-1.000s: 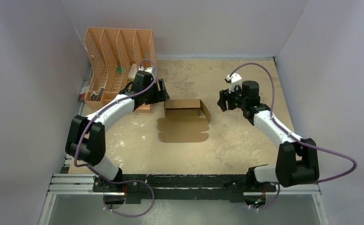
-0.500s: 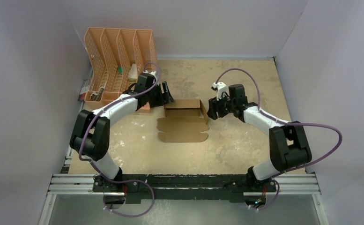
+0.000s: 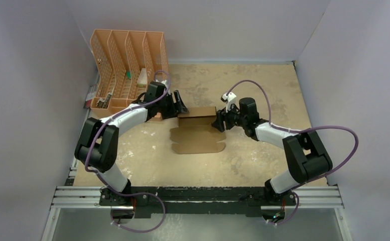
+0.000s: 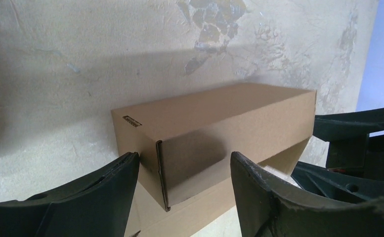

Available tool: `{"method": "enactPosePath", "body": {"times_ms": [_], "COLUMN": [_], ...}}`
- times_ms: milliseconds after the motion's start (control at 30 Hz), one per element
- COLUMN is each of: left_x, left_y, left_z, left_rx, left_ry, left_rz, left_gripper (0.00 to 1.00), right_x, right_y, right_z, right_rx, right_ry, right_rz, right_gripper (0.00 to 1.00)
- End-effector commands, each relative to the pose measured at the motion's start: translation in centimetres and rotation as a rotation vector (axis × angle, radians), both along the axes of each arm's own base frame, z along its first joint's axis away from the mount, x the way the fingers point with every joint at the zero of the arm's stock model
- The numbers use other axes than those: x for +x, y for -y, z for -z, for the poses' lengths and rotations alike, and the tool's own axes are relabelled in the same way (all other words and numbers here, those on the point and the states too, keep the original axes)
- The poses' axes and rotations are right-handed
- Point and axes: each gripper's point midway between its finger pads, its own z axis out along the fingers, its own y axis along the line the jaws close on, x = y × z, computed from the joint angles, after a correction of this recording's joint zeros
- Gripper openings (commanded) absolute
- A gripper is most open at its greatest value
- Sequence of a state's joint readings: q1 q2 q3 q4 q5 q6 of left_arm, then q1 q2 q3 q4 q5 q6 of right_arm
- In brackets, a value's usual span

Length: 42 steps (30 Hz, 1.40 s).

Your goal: Fold the paper box

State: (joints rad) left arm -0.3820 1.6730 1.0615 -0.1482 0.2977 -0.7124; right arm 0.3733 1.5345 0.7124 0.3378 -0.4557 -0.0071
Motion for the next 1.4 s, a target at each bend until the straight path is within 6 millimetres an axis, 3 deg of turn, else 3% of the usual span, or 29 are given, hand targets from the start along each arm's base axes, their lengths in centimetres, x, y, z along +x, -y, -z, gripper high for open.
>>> {"method": "enactPosePath", "body": {"times_ms": [0, 300, 467, 600, 700, 867, 1067, 1167, 1367], "left_x": [-0.9, -2.0, 0.3, 2.5, 3.7, 5.2, 6.0, 6.0, 5.0], "left_y": [1.3, 0.5, -2.5, -3.8, -3.1, -0.7, 2.1, 3.3, 5.0], "left_z": [-2.2, -2.0, -5.8, -8.8, -9.7, -9.7, -7.8, -7.1, -4.8], "left_rx": [-0.086, -0.011, 0.184, 0.269, 0.276, 0.205, 0.107, 0.056, 0.024], "left_ry": [0.029, -0.002, 0.098, 0.184, 0.216, 0.225, 0.169, 0.153, 0.098], "left_rz": [0.023, 0.064, 0.067, 0.078, 0.116, 0.205, 0.297, 0.334, 0.407], "left_gripper": [0.67, 0.67, 0.68, 0.69, 0.69, 0.69, 0.69, 0.69, 0.69], "right_x": [1.6, 1.7, 1.0, 0.1, 0.0, 1.0, 3.9, 4.5, 4.6], "right_y": [-1.4, -1.4, -1.3, -0.6, 0.7, 4.8, 9.3, 9.5, 7.7], "right_z": [-2.6, -2.1, -1.7, -3.3, -4.9, -7.7, -6.2, -4.3, -3.4], "right_rx": [0.106, 0.124, 0.101, 0.088, 0.064, 0.06, -0.02, -0.06, -0.031], "right_ry": [0.155, 0.267, 0.237, 0.232, 0.246, 0.261, 0.177, 0.118, 0.116], "right_rz": [0.017, 0.036, 0.014, 0.01, -0.001, 0.071, 0.26, 0.233, 0.133], "right_gripper": [0.62, 0.58, 0.61, 0.68, 0.71, 0.71, 0.64, 0.6, 0.61]}}
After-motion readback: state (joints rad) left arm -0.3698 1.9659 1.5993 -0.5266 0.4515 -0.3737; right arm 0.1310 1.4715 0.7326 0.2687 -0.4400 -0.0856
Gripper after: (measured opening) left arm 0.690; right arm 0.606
